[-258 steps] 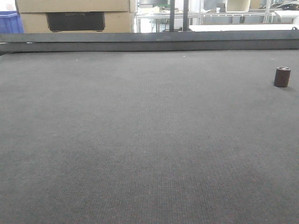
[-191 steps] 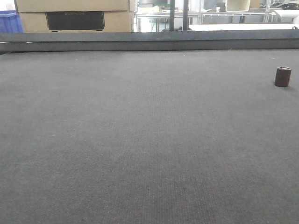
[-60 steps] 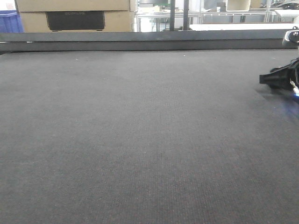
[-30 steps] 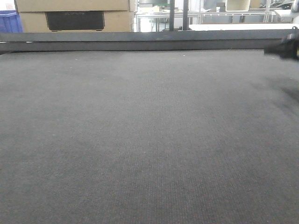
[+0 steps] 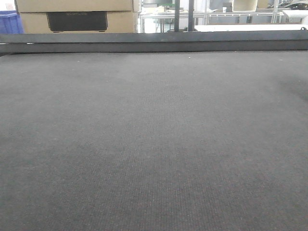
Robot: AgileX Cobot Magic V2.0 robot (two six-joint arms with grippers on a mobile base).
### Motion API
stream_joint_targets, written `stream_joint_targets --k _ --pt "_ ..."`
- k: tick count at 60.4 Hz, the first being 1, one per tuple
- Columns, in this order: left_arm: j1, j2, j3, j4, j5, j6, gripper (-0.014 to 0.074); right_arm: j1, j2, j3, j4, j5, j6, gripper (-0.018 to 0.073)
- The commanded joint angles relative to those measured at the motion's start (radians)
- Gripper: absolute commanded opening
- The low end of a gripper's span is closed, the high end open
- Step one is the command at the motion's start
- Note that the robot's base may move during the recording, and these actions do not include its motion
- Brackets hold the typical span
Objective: Place cylindrical capacitor in blue bin on shelf
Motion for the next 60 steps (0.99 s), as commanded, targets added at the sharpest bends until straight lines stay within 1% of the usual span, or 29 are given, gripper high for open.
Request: stream_joint_targets --k 1,6,10,17,24,33,44,54,60 --pt "-0.017 0.123 -0.038 -0.002 -0.127 -0.003 0.0592 -0.001 -0.035 0.004 -0.005 -0.004 0.0 -0.0099" --pt "-0.024 0.231 -0.092 -0.002 -0.189 -0.003 0.0592 -0.001 -0.048 0.004 -0.005 0.01 0.0 -0.0099" --pt "-0.024 0.305 -0.146 -0.002 -0.21 -0.003 0.0591 -0.001 -0.052 0.004 -0.005 0.02 0.0 -0.0099" --pt "-0.024 0.43 -0.265 -0.004 -0.214 -0.003 0.0591 -0.001 -0.06 0.004 -0.005 0.048 0.0 -0.0099" --pt "-0.024 0.537 -0.365 -0.063 -0.214 -0.001 0.0591 -0.001 -0.064 0.004 -0.005 0.049 0.0 -0.0099" --pt "-0.021 0.659 -0.467 -0.065 -0.214 -0.001 0.0591 -0.001 -0.066 0.004 -0.005 0.049 0.0 -0.0099" --pt "-0.019 0.773 -0.563 -0.07 -0.215 0.001 0.0591 -0.001 -0.066 0.004 -0.005 0.049 0.0 -0.0099" --pt "0.011 0.841 -0.625 -0.083 -0.218 0.001 0.0591 -0.001 -0.066 0.004 -0.005 0.049 0.0 -0.0099" --pt "0.016 0.887 -0.676 -0.076 -0.206 0.001 0.0591 -0.001 -0.066 0.004 -0.005 0.049 0.0 -0.0099"
